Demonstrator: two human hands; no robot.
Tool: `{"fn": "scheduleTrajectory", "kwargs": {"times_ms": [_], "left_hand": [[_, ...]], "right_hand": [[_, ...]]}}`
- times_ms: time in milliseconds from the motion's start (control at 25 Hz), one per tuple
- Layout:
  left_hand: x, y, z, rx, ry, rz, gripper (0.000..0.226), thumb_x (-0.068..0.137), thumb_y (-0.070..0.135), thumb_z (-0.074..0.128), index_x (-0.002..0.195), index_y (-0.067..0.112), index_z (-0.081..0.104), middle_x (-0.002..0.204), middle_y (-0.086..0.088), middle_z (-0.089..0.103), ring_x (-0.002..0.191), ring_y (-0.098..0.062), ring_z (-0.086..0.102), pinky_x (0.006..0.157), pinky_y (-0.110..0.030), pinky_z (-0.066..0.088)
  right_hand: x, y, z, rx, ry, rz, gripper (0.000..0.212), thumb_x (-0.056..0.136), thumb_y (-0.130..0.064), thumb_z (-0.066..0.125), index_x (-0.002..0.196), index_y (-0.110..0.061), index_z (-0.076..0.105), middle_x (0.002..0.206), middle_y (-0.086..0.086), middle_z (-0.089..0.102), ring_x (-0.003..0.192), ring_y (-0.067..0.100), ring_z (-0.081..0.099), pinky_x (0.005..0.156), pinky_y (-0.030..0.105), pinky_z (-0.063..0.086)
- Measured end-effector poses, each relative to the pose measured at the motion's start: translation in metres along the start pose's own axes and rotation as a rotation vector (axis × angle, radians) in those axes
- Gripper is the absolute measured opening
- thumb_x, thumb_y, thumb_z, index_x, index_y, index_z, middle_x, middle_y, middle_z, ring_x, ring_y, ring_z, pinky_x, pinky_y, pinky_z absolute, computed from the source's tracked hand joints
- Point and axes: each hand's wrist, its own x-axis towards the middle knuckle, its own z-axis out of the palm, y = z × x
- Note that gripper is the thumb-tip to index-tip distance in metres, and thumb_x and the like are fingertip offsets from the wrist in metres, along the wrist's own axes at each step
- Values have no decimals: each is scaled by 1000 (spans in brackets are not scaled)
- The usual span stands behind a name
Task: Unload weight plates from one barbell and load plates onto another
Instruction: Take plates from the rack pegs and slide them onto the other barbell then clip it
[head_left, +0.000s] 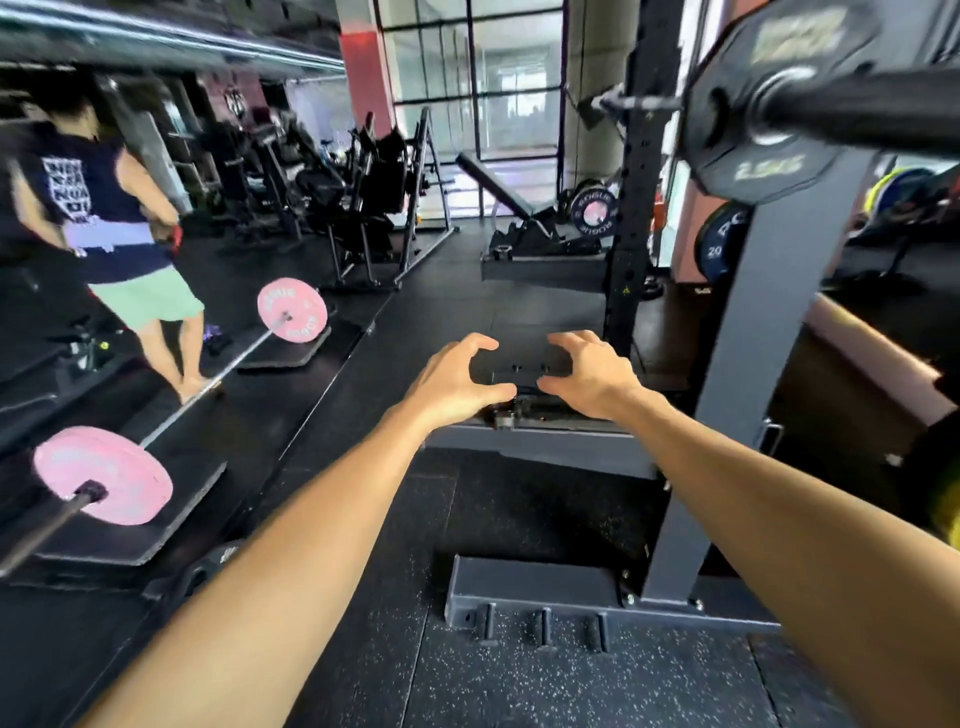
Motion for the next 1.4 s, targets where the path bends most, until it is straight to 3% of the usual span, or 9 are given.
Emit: {"fn": "scheduleTrajectory", "kwargs": {"times_ms": [240,440,680,880,1040,1200,1400], "left_hand": [[-33,110,-9,-41,11,126,64,76,47,74,133,37,46,142,4,43,124,-12,44,90,-29,37],[-48,203,16,-105,-24,210,66,78,46,74,136,35,45,146,2,42,134,-18,39,101,-35,38],[-62,276,41,-92,31,208,68,76,43,76,136,33,46,143,2,45,132,-18,42,99,-31,38],[-52,303,23,-112,143,170,63,73,24,72,130,35,48,137,3,51,131,-20,44,102,-40,41],[-20,312,5,-99,233,194,56,80,13,72,131,24,50,120,2,55,117,-18,53,92,-28,44],[25,312,-7,-94,286,207,52,85,11,64,133,20,50,134,-8,53,115,-21,55,87,-25,40],[95,307,-11,-49,274,172,51,88,19,63,136,21,45,140,-7,50,101,-17,52,85,-27,38]], "right_hand": [[-72,15,-98,-10,76,41,75,83,-40,66,148,-27,31,150,1,35,134,26,40,109,48,33],[-125,75,-175,-13,152,125,77,81,-40,67,148,-26,30,146,3,39,131,27,44,107,47,37],[-163,139,-246,-51,163,125,78,80,-45,67,147,-25,31,144,7,42,130,29,45,107,49,37],[-153,155,-287,-52,215,62,73,84,-42,64,147,-23,32,143,8,43,128,29,47,107,47,38],[-122,150,-305,-47,244,-2,67,89,-40,58,148,-22,31,148,7,39,133,29,42,109,50,34],[-79,141,-315,-72,279,-41,61,91,-38,54,146,-22,33,145,7,41,130,32,45,107,51,36],[-8,143,-322,-71,298,-1,57,91,-36,53,142,-16,37,140,11,46,126,33,48,106,50,37]]}}
